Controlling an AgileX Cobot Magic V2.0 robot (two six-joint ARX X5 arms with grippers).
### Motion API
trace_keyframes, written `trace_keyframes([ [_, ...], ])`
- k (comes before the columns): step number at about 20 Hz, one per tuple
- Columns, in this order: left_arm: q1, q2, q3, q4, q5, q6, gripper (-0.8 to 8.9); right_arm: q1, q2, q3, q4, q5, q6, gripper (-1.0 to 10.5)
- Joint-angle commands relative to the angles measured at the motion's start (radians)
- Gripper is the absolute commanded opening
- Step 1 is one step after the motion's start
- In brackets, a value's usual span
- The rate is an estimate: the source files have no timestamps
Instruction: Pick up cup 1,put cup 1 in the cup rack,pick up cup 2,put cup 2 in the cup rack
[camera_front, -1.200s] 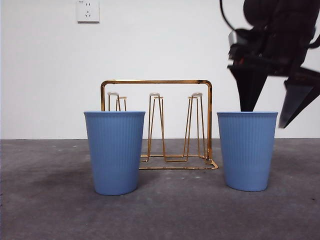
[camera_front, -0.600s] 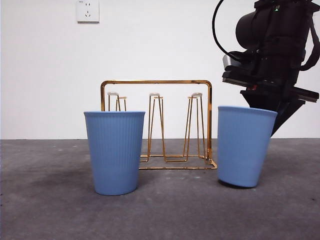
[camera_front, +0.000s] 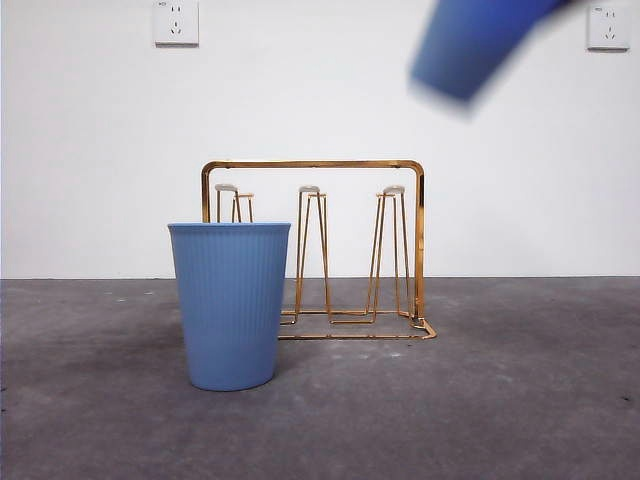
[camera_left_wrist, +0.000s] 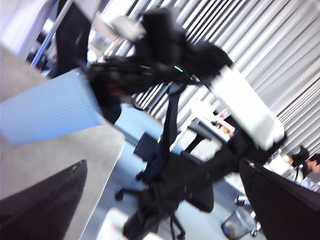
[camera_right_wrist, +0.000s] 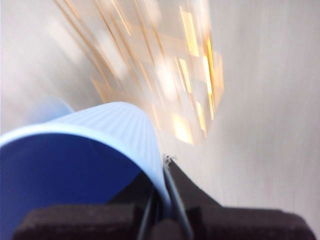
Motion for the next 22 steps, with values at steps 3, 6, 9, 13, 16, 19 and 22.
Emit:
trace_keyframes([
  [3, -0.170, 0.066, 0.004, 0.249, -0.210, -0.132, 7.22, 0.001, -0.284, 0.002, 0.212, -0.018, 0.082, -0.1],
  [6, -0.299, 0.141, 0.004, 0.512, -0.392, -0.201, 7.22, 0.001, -0.391, 0.002, 0.338, -0.018, 0.082, -0.1],
  [9, -0.402, 0.229, 0.004, 0.798, -0.517, -0.275, 7.22, 0.001, -0.434, 0.002, 0.410, -0.018, 0.081, -0.1],
  [13, -0.472, 0.315, 0.004, 0.993, -0.617, -0.337, 7.22, 0.001, -0.438, 0.002, 0.484, -0.024, 0.100, -0.1],
  [16, -0.502, 0.367, 0.004, 1.073, -0.679, -0.354, 7.22, 0.001, -0.433, 0.002, 0.534, -0.052, 0.117, -0.1],
  [19, -0.515, 0.400, 0.004, 1.113, -0.734, -0.354, 7.22, 0.001, -0.428, 0.002, 0.565, -0.057, 0.151, -0.1],
  [22, -0.523, 0.425, 0.004, 1.163, -0.781, -0.355, 7.22, 0.001, -0.415, 0.002, 0.571, -0.058, 0.160, -0.1],
])
